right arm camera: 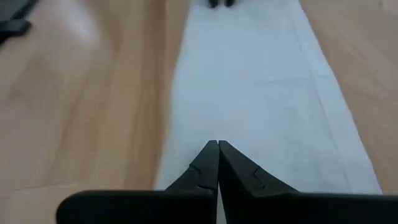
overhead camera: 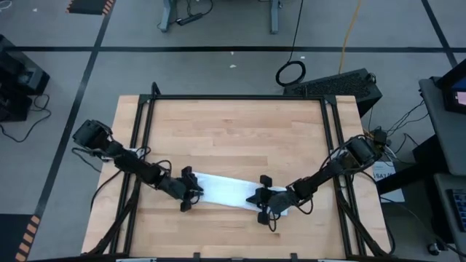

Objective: Roll napkin
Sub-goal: Roll the white table napkin

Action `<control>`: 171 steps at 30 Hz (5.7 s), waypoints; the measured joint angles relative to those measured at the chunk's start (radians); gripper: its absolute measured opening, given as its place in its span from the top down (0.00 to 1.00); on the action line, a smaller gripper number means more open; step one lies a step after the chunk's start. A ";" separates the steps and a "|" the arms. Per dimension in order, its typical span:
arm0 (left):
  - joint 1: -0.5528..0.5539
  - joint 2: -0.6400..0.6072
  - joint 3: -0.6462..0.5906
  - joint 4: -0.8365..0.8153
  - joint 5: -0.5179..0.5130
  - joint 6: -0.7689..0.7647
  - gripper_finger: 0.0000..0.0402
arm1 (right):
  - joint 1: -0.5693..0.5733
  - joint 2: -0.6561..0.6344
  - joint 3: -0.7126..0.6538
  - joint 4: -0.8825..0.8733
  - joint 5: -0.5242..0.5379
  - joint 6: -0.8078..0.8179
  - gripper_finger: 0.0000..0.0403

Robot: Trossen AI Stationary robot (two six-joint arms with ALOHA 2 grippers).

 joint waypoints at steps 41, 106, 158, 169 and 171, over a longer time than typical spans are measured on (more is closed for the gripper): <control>0.099 -0.447 0.085 -0.551 0.274 -0.132 0.45 | 0.066 -0.194 0.004 -0.640 -0.146 0.209 1.00; 0.669 -0.188 0.134 -0.116 -0.261 0.799 0.94 | 0.073 -0.189 0.000 -0.313 0.112 0.201 1.00; 0.604 -0.058 0.214 -0.315 0.198 0.383 0.93 | 0.040 -0.114 0.132 -0.461 -0.109 0.195 1.00; 0.450 0.041 0.196 -0.114 0.091 0.354 0.93 | 0.052 -0.071 0.133 -0.564 -0.123 0.276 1.00; 0.477 0.081 0.196 -0.090 0.069 0.383 0.93 | 0.053 -0.053 0.134 -0.533 -0.115 0.298 1.00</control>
